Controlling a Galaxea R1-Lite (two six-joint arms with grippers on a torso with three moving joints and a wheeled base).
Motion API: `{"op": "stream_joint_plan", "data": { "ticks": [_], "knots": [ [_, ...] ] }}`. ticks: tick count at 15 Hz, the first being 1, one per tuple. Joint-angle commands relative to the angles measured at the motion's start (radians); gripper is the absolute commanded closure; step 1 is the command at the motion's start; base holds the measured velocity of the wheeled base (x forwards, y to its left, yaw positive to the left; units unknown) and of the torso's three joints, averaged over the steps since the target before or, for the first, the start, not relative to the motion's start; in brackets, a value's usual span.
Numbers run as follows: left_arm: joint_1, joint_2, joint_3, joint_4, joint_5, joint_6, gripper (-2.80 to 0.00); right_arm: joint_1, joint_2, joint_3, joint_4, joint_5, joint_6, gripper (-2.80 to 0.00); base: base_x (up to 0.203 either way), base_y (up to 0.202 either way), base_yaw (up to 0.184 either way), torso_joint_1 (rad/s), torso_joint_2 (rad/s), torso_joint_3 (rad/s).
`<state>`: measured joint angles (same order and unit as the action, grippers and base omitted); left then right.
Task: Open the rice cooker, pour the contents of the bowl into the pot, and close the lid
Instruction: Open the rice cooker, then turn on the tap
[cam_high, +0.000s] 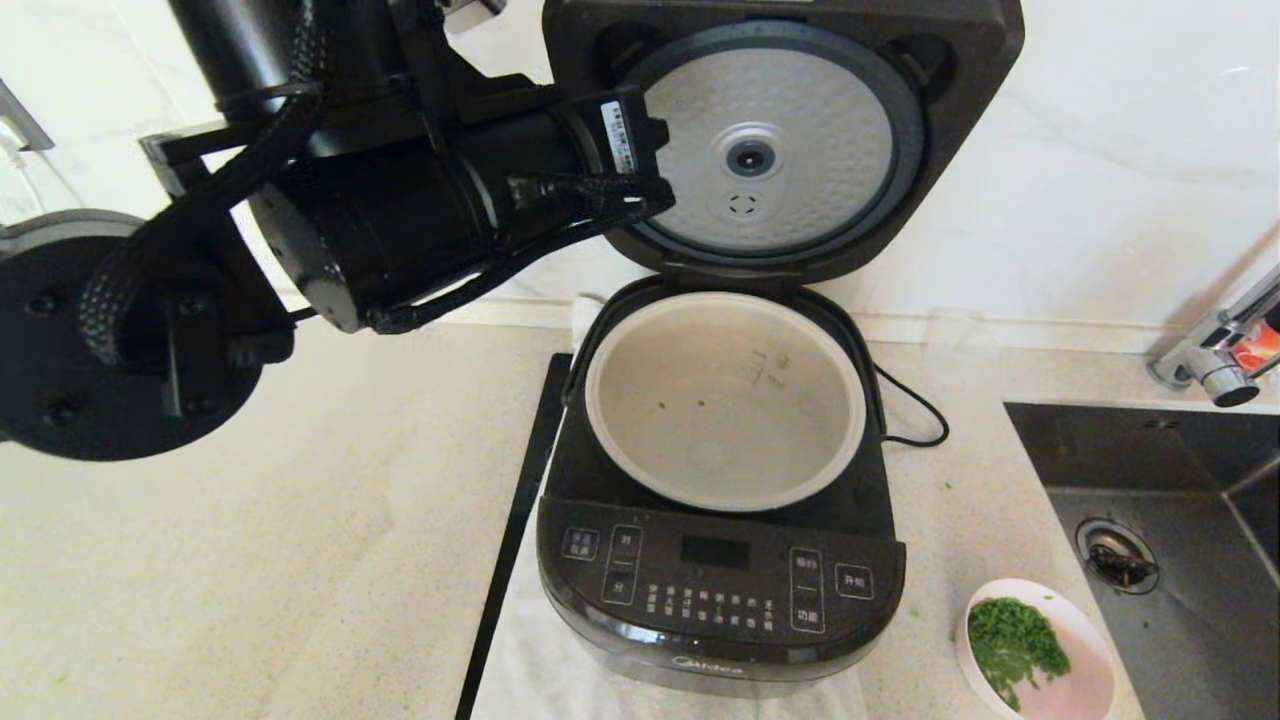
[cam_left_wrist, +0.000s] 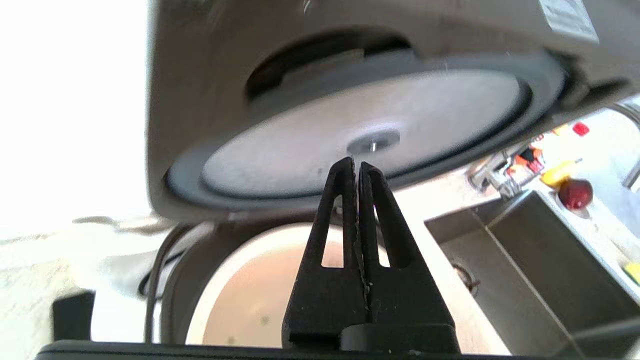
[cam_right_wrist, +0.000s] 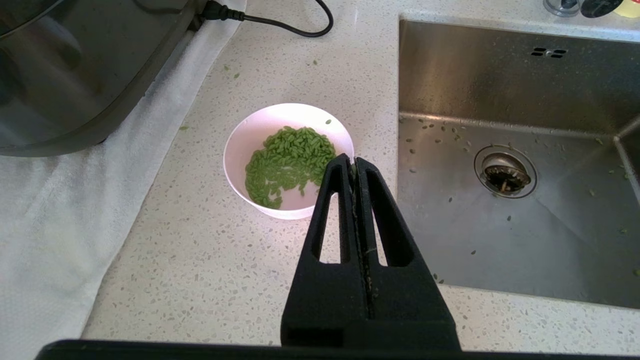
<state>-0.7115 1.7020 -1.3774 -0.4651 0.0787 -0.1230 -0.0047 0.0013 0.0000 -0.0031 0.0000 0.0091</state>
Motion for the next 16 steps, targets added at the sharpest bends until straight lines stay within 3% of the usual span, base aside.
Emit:
{"op": "stream_joint_plan", "data": {
  "ticks": [1, 4, 7, 9, 12, 16],
  "knots": [
    [-0.003, -0.09, 0.076, -0.003, 0.003, -0.001, 0.0, 0.0, 0.0, 0.0, 0.0, 0.0, 0.0, 0.0, 0.0, 0.0, 0.0, 0.0, 0.0, 0.0],
    [-0.002, -0.241, 0.229, 0.005, 0.039, 0.009, 0.0, 0.0, 0.0, 0.0, 0.0, 0.0, 0.0, 0.0, 0.0, 0.0, 0.0, 0.0, 0.0, 0.0],
    [0.05, -0.434, 0.371, 0.011, 0.179, 0.068, 0.0, 0.0, 0.0, 0.0, 0.0, 0.0, 0.0, 0.0, 0.0, 0.0, 0.0, 0.0, 0.0, 0.0],
    [0.16, -0.58, 0.449, 0.037, 0.237, 0.108, 0.0, 0.0, 0.0, 0.0, 0.0, 0.0, 0.0, 0.0, 0.0, 0.0, 0.0, 0.0, 0.0, 0.0],
    [0.387, -0.843, 0.59, 0.11, 0.288, 0.152, 0.0, 0.0, 0.0, 0.0, 0.0, 0.0, 0.0, 0.0, 0.0, 0.0, 0.0, 0.0, 0.0, 0.0],
    [0.592, -1.192, 0.839, 0.164, 0.327, 0.177, 0.0, 0.0, 0.0, 0.0, 0.0, 0.0, 0.0, 0.0, 0.0, 0.0, 0.0, 0.0, 0.0, 0.0]
  ]
}}
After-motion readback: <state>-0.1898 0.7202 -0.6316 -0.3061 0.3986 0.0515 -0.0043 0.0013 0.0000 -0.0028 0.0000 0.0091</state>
